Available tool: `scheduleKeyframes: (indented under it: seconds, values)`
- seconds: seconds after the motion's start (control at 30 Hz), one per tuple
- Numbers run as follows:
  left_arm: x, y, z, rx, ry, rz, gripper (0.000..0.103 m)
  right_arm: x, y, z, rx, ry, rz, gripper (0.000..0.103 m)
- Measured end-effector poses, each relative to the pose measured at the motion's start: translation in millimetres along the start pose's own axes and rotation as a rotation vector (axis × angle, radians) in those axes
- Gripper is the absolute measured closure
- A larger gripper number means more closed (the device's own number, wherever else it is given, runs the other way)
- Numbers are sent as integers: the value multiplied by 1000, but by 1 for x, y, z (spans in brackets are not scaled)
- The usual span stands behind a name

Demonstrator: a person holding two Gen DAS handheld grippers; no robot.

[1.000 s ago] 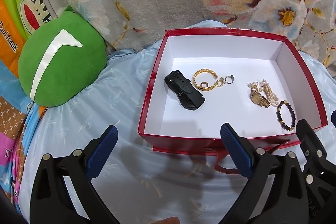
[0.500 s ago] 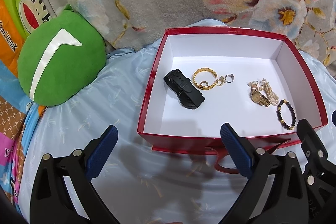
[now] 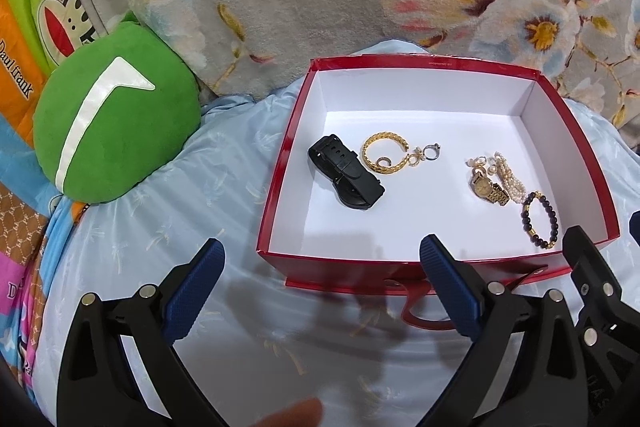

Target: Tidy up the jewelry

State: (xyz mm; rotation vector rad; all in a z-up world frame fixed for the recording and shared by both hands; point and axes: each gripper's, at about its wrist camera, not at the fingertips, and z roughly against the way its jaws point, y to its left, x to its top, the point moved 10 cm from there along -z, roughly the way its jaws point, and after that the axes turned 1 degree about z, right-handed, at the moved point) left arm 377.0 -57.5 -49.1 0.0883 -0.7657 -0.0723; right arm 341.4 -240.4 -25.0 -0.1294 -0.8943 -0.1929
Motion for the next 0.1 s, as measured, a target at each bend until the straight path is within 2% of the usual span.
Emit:
scheduleKeyframes:
  seconds: [0.1]
  values:
    - [0,0,-1,-8,4,3,7,0,0,1,-1,-3,1,16]
